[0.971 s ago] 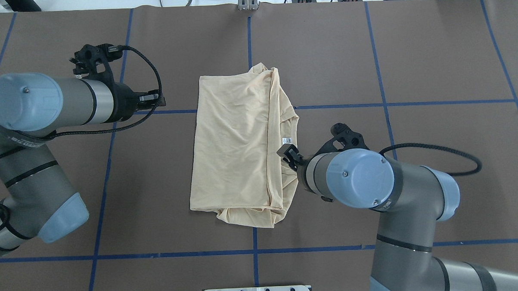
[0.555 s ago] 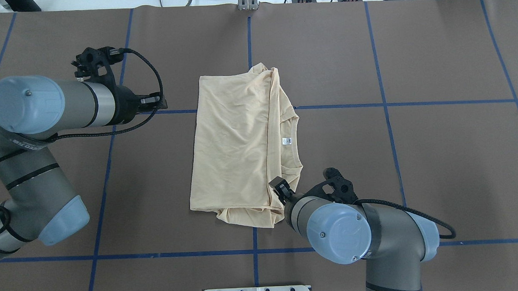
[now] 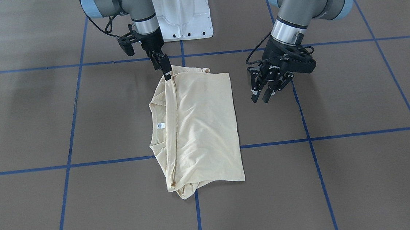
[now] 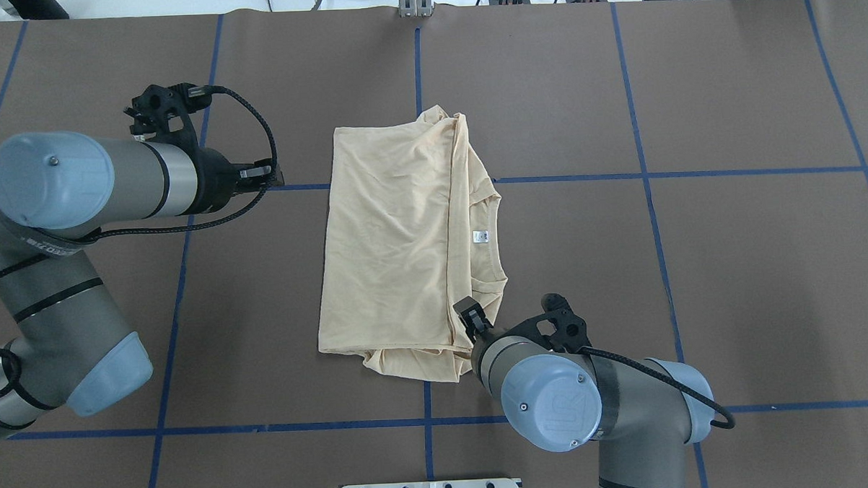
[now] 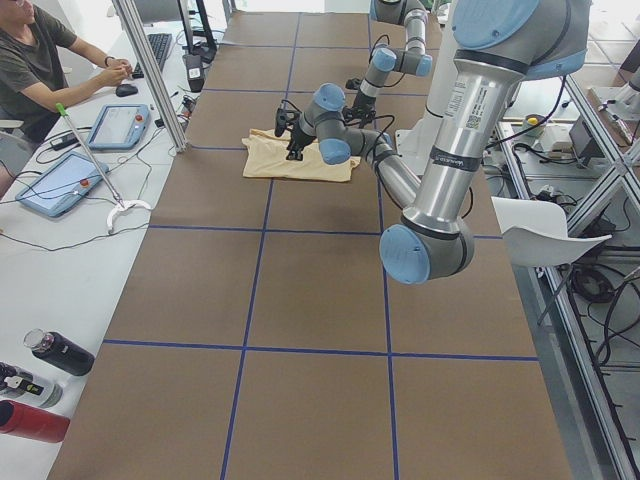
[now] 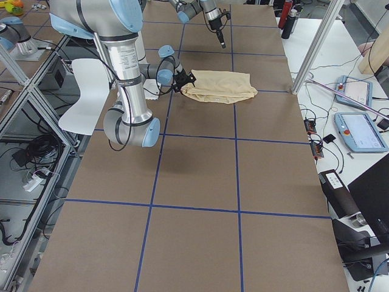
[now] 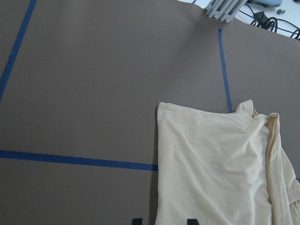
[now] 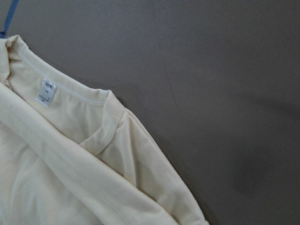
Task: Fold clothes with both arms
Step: 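Grasp the near corner with the right gripper while the left gripper approaches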
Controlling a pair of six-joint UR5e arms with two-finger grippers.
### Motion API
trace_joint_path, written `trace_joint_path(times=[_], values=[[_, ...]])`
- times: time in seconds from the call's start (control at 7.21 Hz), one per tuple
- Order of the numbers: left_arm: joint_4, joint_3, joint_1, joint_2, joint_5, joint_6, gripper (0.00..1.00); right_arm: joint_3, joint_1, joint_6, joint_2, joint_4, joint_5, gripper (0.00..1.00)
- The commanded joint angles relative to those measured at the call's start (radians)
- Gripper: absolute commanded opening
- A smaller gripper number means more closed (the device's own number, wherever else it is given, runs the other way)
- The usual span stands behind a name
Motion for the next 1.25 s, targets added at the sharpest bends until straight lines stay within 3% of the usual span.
trace_joint_path(times=[0.0, 0.28, 0.56, 0.69, 0.97, 1.11], values=[[0.000, 0.001, 0.006, 0.000, 0.002, -0.002, 0.43, -0.020, -0.026, 0.010, 0.006, 0.017, -0.003, 0.92], [0.000, 0.001, 0.011, 0.000, 0.003, -0.003, 0.43, -0.032, -0.026, 0.010, 0.012, 0.017, -0.003, 0.84], [0.000, 0.002, 0.012, 0.000, 0.005, -0.016, 0.43, -0.034, -0.026, 0.010, 0.011, 0.016, -0.003, 0.62], [0.000, 0.004, 0.014, 0.000, 0.005, -0.016, 0.43, -0.036, -0.025, 0.010, 0.011, 0.016, -0.003, 0.31], [0.000, 0.007, 0.017, 0.000, 0.005, -0.017, 0.43, -0.039, -0.025, 0.010, 0.011, 0.016, -0.003, 0.17], [0.000, 0.007, 0.017, 0.000, 0.005, -0.017, 0.43, -0.036, -0.025, 0.010, 0.011, 0.017, -0.003, 0.00]])
